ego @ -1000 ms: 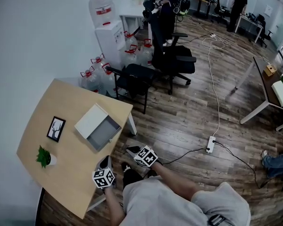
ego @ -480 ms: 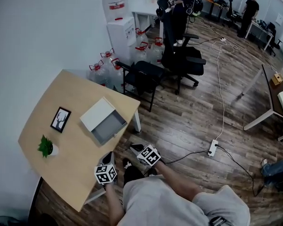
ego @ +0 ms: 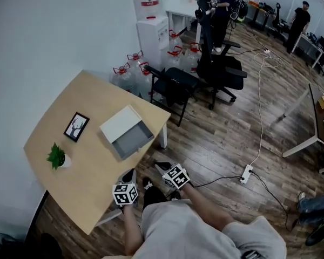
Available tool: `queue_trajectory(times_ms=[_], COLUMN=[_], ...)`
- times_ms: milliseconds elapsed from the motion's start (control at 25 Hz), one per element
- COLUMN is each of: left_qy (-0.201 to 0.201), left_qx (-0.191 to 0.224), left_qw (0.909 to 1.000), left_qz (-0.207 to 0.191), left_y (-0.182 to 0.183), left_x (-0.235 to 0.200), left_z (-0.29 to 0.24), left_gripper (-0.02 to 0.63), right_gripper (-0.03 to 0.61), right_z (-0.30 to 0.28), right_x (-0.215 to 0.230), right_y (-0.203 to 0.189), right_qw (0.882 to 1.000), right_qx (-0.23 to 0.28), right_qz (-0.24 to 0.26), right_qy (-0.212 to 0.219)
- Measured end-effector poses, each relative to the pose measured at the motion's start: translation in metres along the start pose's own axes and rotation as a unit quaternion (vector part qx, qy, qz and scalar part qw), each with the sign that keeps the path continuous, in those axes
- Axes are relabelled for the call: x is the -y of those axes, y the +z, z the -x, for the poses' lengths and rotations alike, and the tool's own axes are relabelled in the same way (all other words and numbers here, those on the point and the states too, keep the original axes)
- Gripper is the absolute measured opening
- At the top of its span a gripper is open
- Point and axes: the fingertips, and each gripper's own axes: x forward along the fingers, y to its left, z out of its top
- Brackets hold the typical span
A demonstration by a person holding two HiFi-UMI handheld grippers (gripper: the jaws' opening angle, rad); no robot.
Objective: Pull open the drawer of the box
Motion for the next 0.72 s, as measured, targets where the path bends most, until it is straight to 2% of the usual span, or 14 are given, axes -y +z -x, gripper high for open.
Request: queue_trajectory(times_ms=[720], left_qy=[0.000], left_qx=[-0.002], left_qw=[0.9999], left_qz=[0.014], left_y=[-0.012], left_x=[-0.003], left_z=[0.010], left_gripper=[0.054], right_gripper=[0.002], right_z=[-0.005], right_x=[-0.016], right_y=[-0.004], right_qw=[1.000], right_qx=[-0.006], right_qz=[-0.002], right_qy=[0.004])
